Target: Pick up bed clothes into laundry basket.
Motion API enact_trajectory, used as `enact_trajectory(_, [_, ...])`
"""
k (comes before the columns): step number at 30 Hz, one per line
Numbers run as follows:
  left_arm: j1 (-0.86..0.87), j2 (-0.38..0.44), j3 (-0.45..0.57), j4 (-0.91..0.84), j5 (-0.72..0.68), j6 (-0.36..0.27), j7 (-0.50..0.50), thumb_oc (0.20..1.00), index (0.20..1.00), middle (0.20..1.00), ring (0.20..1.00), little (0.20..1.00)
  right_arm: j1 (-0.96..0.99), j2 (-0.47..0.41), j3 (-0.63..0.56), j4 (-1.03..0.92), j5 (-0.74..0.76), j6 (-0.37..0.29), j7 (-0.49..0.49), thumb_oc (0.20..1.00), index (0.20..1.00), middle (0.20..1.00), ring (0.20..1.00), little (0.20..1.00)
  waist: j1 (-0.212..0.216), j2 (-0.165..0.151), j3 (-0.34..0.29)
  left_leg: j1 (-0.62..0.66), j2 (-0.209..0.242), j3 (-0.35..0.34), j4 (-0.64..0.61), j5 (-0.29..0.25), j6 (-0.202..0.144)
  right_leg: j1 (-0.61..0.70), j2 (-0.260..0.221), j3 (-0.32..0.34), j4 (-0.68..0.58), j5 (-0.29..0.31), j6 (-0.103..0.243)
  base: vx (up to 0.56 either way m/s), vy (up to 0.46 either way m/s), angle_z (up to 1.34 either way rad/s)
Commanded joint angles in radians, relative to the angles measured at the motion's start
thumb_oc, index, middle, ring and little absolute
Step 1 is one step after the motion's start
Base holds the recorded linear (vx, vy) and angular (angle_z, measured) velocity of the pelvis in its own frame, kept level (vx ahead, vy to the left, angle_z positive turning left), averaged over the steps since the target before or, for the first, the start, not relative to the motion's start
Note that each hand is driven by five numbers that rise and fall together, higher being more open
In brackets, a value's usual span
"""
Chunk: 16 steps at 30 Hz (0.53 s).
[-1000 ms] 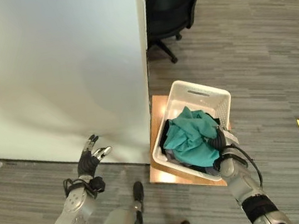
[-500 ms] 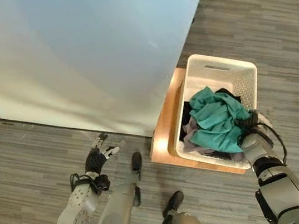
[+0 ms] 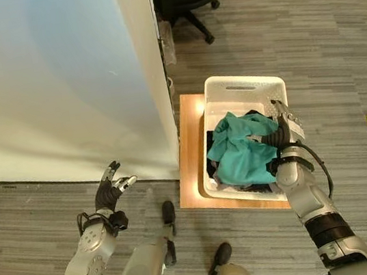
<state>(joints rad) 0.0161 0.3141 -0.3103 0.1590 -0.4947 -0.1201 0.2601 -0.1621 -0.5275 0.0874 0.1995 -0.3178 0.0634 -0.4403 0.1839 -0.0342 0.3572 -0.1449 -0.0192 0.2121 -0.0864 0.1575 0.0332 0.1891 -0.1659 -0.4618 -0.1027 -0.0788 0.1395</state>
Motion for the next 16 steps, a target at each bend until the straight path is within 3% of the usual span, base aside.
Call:
enact_trajectory(1, [-0.035,-0.048,-0.038,-0.012,0.056,-0.057,-0.007,1.000,1.000,1.000,1.000,1.000,-0.003,-0.058,0.017,-0.005,-0.052,-0.040,-0.003,1.000,1.000,1.000,1.000,1.000,-0.009,0.029,-0.110,0.095,0.104,0.014,-0.001,-0.073,-0.114,0.042,-0.002,-0.005,0.021,-0.024,0.022,0.00,0.000,0.00])
enact_trajectory(10, [-0.041,-0.057,-0.056,0.007,0.087,-0.075,0.012,1.000,1.000,1.000,1.000,1.000,0.151,0.030,0.047,-0.178,-0.042,-0.092,0.049,1.000,1.000,1.000,1.000,1.000,-0.050,0.041,-0.157,0.147,0.111,0.037,0.000,-0.081,-0.109,0.062,-0.004,0.028,0.025,-0.027,0.023,-0.01,-0.021,-0.10])
enact_trajectory(16, [-0.038,-0.055,-0.069,0.005,0.106,-0.100,0.010,1.000,1.000,1.000,1.000,1.000,0.211,0.037,0.112,-0.231,-0.045,-0.130,0.104,1.000,1.000,1.000,1.000,1.000,-0.069,0.057,-0.180,0.170,0.113,0.047,-0.001,-0.084,-0.109,0.055,-0.011,0.058,0.033,-0.021,0.023,0.01,-0.018,-0.13])
